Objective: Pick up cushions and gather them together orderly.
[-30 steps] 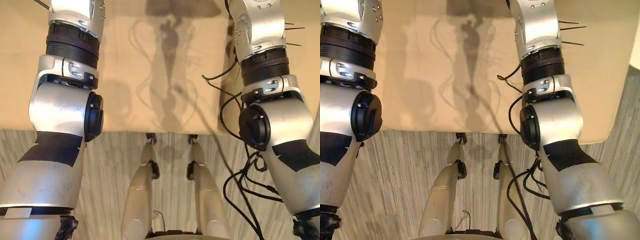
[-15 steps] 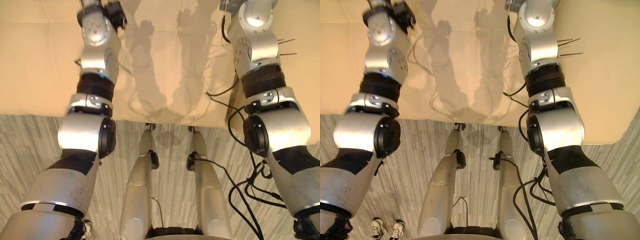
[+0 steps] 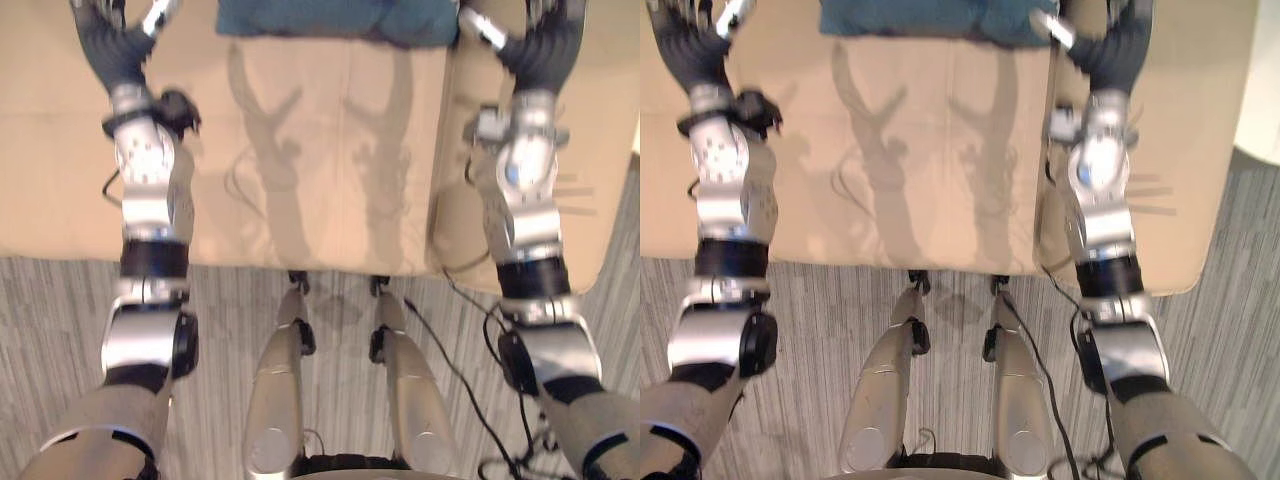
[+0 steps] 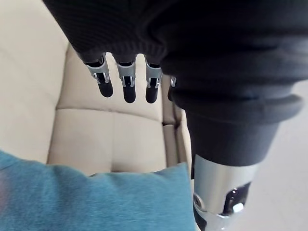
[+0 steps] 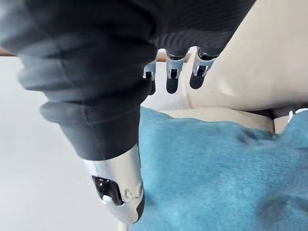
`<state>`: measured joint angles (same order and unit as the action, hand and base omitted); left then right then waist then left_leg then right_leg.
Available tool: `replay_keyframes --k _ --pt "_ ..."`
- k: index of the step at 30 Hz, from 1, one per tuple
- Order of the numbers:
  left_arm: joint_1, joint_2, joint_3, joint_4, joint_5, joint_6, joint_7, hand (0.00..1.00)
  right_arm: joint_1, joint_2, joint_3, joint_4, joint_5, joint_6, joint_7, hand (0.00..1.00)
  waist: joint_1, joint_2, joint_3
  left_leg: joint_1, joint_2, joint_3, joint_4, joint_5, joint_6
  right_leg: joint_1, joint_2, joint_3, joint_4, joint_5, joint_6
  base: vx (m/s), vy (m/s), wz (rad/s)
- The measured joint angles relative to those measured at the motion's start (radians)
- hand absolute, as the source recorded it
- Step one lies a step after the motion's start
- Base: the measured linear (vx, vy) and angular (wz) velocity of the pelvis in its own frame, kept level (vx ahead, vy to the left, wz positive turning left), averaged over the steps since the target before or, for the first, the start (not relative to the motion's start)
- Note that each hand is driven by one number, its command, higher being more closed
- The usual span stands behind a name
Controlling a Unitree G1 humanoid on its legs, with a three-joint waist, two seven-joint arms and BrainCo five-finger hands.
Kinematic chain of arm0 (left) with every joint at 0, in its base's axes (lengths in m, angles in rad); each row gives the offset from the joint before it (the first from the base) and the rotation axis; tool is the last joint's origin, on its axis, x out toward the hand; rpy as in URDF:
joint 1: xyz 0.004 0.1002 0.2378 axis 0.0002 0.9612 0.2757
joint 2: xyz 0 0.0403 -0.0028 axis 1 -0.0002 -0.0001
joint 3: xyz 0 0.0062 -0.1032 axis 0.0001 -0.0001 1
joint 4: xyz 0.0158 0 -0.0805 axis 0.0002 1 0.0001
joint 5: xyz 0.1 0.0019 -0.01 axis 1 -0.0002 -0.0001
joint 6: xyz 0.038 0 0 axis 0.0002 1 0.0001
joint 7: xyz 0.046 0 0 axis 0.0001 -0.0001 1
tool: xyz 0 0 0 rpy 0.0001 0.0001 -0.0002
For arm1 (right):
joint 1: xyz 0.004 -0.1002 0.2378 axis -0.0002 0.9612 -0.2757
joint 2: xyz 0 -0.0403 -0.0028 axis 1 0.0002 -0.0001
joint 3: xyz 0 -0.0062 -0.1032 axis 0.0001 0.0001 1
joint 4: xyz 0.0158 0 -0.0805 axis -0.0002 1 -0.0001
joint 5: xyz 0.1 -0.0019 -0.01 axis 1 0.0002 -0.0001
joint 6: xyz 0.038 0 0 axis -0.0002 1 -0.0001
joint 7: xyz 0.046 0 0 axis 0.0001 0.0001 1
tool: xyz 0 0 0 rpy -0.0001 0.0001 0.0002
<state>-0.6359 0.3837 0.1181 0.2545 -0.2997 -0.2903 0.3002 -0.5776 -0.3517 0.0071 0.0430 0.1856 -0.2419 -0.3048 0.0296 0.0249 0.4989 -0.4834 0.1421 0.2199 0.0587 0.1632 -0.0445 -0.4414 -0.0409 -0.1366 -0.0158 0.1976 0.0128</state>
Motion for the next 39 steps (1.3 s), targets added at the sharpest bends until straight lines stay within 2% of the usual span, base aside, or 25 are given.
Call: replay_keyframes --k 2,4,5,7,8,14,18,21,23,24,25,26,27,28,29,30,31,32,33,34,35,36,37,38,39 --pt "0.288 -0.075 -0.045 -0.017 0.008 -0.008 -0.054 0.00 0.286 0.043 0.011 -0.014 -0.041 -0.010 0.063 0.00 0.009 -0.009 -0.131 0.026 -0.001 0.001 0.026 -0.056 -0.012 0.018 -0.001 0.001 0.035 -0.066 0.002 0.12 -0.026 0.00" --pt "0.435 -0.102 -0.076 -0.013 0.019 -0.001 -0.094 0.00 0.422 0.070 0.026 0.001 -0.059 -0.013 0.108 0.00 0.009 -0.015 -0.174 0.069 -0.003 0.001 0.027 -0.066 -0.014 0.060 -0.002 0.002 0.036 -0.080 0.004 0.13 -0.022 -0.02" --pt "0.559 -0.124 -0.099 0.023 0.041 0.004 -0.154 0.00 0.530 0.098 0.032 0.079 -0.097 -0.013 0.164 0.00 0.009 -0.021 -0.204 0.121 -0.004 0.002 0.027 -0.081 -0.016 0.111 -0.002 0.002 0.035 -0.092 0.012 0.14 -0.035 0.03" --pt "0.651 -0.142 -0.111 0.085 0.064 0.013 -0.200 0.00 0.610 0.123 0.031 0.185 -0.132 -0.009 0.206 0.00 0.002 -0.028 -0.249 0.160 -0.007 0.002 0.026 -0.093 -0.017 0.150 -0.005 0.002 0.034 -0.106 0.020 0.13 -0.027 0.01" --pt "0.708 -0.148 -0.110 0.143 0.097 0.025 -0.236 0.00 0.655 0.132 0.029 0.267 -0.165 0.004 0.243 0.00 -0.011 -0.032 -0.276 0.200 -0.010 0.005 0.017 -0.095 -0.014 0.184 -0.008 0.003 0.033 -0.112 0.025 0.10 -0.011 0.00" --pt "0.822 -0.173 -0.101 0.404 0.217 0.058 -0.318 0.00 0.782 0.133 -0.018 0.576 -0.276 0.026 0.323 0.00 -0.025 -0.038 -0.365 0.390 -0.035 0.045 -0.061 -0.110 -0.016 0.320 -0.017 0.046 0.007 -0.129 0.042 0.05 0.017 -0.19" --pt "0.895 -0.187 -0.097 0.479 0.267 0.068 -0.340 0.00 0.835 0.131 -0.048 0.658 -0.307 0.034 0.332 0.00 -0.044 -0.043 -0.413 0.463 -0.042 0.088 -0.108 -0.112 -0.014 0.352 -0.023 0.086 -0.004 -0.134 0.041 0.02 0.037 -0.29" --pt "0.908 -0.186 -0.097 0.508 0.275 0.070 -0.343 0.00 0.839 0.127 -0.052 0.704 -0.313 0.036 0.331 0.00 -0.048 -0.045 -0.416 0.473 -0.055 0.114 -0.103 -0.114 -0.010 0.324 -0.031 0.113 0.049 -0.140 0.062 -0.02 0.049 -0.30" --pt "0.889 -0.186 -0.097 0.505 0.275 0.070 -0.343 0.00 0.843 0.128 -0.048 0.719 -0.313 0.040 0.331 0.00 -0.060 -0.050 -0.415 0.436 -0.058 0.118 -0.045 -0.122 0.016 0.280 -0.047 0.116 0.124 -0.143 0.077 -0.04 0.048 -0.05" --pt "0.883 -0.188 -0.096 0.497 0.275 0.070 -0.342 0.00 0.836 0.126 -0.046 0.721 -0.313 0.046 0.331 0.00 -0.055 -0.036 -0.413 0.411 -0.041 0.125 -0.028 -0.129 0.030 0.276 -0.046 0.118 0.129 -0.138 0.101 -0.08 0.006 0.08" --pt "0.871 -0.190 -0.084 0.489 0.275 0.069 -0.341 0.00 0.812 0.130 -0.044 0.729 -0.313 0.053 0.331 0.00 -0.074 -0.023 -0.397 0.399 -0.033 0.121 0.000 -0.131 0.038 0.211 -0.072 0.073 0.426 -0.274 0.079 -0.12 -0.008 0.30" --pt "0.869 -0.186 -0.084 0.488 0.275 0.070 -0.340 0.00 0.820 0.132 -0.043 0.738 -0.313 0.053 0.331 0.00 -0.075 -0.018 -0.394 0.403 -0.036 0.101 0.014 -0.132 0.040 0.198 -0.099 0.051 0.652 -0.352 0.099 -0.12 -0.037 0.46" --pt "0.870 -0.185 -0.082 0.487 0.275 0.070 -0.339 0.00 0.825 0.132 -0.043 0.748 -0.313 0.053 0.330 0.00 -0.074 -0.017 -0.394 0.405 -0.038 0.091 0.018 -0.132 0.040 0.211 -0.108 0.051 0.736 -0.377 0.115 -0.09 -0.079 0.52" --pt "0.871 -0.186 -0.076 0.480 0.275 0.077 -0.336 0.00 0.827 0.133 -0.043 0.764 -0.312 0.054 0.330 0.00 -0.070 -0.032 -0.399 0.399 -0.041 0.069 0.035 -0.123 0.037 0.271 -0.122 0.055 0.816 -0.398 0.140 -0.10 -0.125 0.47" --pt "0.873 -0.186 -0.069 0.465 0.276 0.083 -0.322 0.00 0.822 0.136 -0.042 0.764 -0.312 0.054 0.328 0.00 -0.064 -0.051 -0.404 0.374 -0.045 0.056 0.066 -0.113 0.035 0.319 -0.130 0.060 0.775 -0.402 0.155 -0.13 -0.183 0.42" --pt "0.867 -0.184 -0.063 0.455 0.276 0.087 -0.314 0.00 0.801 0.138 -0.044 0.764 -0.312 0.054 0.325 0.00 -0.057 -0.062 -0.406 0.325 -0.041 0.054 0.098 -0.098 0.029 0.349 -0.111 0.062 0.670 -0.460 0.158 -0.20 -0.199 0.13" --pt "0.852 -0.189 -0.069 0.452 0.275 0.089 -0.308 0.00 0.771 0.134 -0.048 0.761 -0.307 0.054 0.321 0.00 -0.043 -0.063 -0.407 0.277 -0.018 0.054 0.110 -0.074 0.023 0.351 -0.079 0.060 0.583 -0.489 0.118 -0.28 -0.175 -0.17" --pt "0.835 -0.206 -0.076 0.444 0.275 0.089 -0.302 0.00 0.731 0.126 -0.050 0.755 -0.292 0.053 0.310 0.00 -0.025 -0.032 -0.387 0.235 0.010 0.053 0.109 -0.053 0.006 0.354 -0.047 0.052 0.492 -0.502 0.095 -0.31 -0.135 -0.29" --pt "0.825 -0.214 -0.076 0.443 0.275 0.089 -0.300 0.00 0.713 0.126 -0.054 0.751 -0.291 0.052 0.304 0.00 -0.016 -0.020 -0.370 0.218 0.023 0.051 0.104 -0.033 0.002 0.363 -0.032 0.049 0.451 -0.509 0.074 -0.38 -0.149 -0.13" --pt "0.805 -0.244 -0.080 0.444 0.273 0.095 -0.295 0.00 0.684 0.115 -0.063 0.751 -0.270 0.056 0.293 0.00 -0.019 0.031 -0.335 0.200 0.055 0.019 0.077 0.017 -0.021 0.372 0.015 0.029 0.395 -0.483 0.022 -0.43 -0.163 0.15" --pt "0.810 -0.258 -0.090 0.430 0.272 0.096 -0.293 0.00 0.684 0.112 -0.063 0.752 -0.261 0.059 0.286 0.00 -0.020 0.043 -0.326 0.216 0.064 -0.005 0.008 0.064 -0.079 0.363 0.033 0.005 0.384 -0.465 -0.002 -0.44 -0.149 0.30" --pt "0.811 -0.263 -0.091 0.420 0.272 0.095 -0.292 0.00 0.690 0.112 -0.065 0.751 -0.257 0.060 0.285 0.00 -0.024 0.047 -0.327 0.226 0.063 -0.013 -0.012 0.038 -0.121 0.359 0.033 -0.009 0.381 -0.458 -0.013 -0.39 -0.095 0.32" --pt "0.812 -0.264 -0.091 0.417 0.272 0.095 -0.293 0.00 0.694 0.119 -0.075 0.750 -0.251 0.062 0.283 0.00 -0.024 0.039 -0.328 0.212 0.063 -0.021 0.024 0.022 -0.105 0.347 0.021 -0.019 0.382 -0.451 -0.033 -0.31 -0.068 0.28" --pt "0.813 -0.261 -0.087 0.416 0.272 0.096 -0.292 0.00 0.692 0.131 -0.090 0.737 -0.232 0.064 0.282 0.00 -0.029 0.017 -0.322 0.178 0.043 -0.008 0.195 -0.037 -0.024 0.324 -0.008 -0.017 0.376 -0.438 -0.051 -0.28 -0.052 0.20" --pt "0.815 -0.261 -0.087 0.416 0.272 0.096 -0.292 0.00 0.693 0.131 -0.091 0.728 -0.227 0.064 0.280 0.00 -0.031 0.010 -0.322 0.172 0.038 0.002 0.278 -0.076 -0.001 0.313 -0.019 -0.013 0.368 -0.426 -0.047 -0.24 -0.023 0.06"
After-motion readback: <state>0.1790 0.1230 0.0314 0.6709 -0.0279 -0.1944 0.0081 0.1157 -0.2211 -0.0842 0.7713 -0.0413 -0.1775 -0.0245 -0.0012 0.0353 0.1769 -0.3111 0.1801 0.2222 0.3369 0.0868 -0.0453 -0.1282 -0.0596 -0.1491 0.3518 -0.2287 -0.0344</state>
